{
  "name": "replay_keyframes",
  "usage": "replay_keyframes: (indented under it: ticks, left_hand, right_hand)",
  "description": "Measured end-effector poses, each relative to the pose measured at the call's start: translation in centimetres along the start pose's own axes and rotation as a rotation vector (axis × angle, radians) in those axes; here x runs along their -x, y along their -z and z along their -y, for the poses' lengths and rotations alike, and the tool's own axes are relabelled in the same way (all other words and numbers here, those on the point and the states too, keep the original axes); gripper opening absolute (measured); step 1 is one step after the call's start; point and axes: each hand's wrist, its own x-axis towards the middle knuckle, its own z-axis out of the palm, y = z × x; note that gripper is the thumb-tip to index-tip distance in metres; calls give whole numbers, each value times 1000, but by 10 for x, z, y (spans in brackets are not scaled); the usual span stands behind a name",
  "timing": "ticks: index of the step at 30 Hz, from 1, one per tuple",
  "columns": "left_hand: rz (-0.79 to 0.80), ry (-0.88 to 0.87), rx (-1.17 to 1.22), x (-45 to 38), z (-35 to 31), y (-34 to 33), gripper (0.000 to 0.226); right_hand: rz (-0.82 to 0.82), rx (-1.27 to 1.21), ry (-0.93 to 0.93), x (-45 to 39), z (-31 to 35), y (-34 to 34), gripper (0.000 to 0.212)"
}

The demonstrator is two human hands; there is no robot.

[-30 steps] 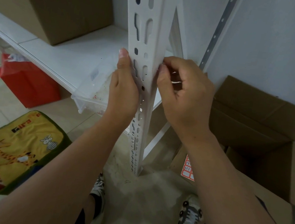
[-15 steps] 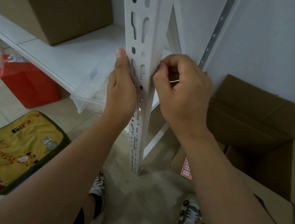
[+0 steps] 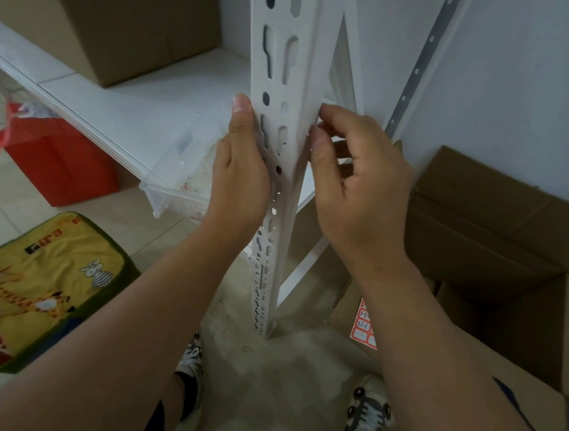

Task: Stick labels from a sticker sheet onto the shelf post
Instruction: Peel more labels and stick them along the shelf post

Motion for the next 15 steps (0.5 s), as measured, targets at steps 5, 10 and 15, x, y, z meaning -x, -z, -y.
replay_keyframes:
  ticks: [5, 10, 15]
  left_hand:
    - [-3, -15, -2, 0, 2, 0, 47]
    - [-16, -20, 13, -2, 4, 0, 50]
    - [10, -27, 15, -1, 3, 0, 51]
  right_hand:
    - [-29, 173, 122, 0, -4, 1, 20]
    - [-44, 242, 150, 0, -1, -1, 22]
    - [-44, 17, -40, 1, 3, -4, 12]
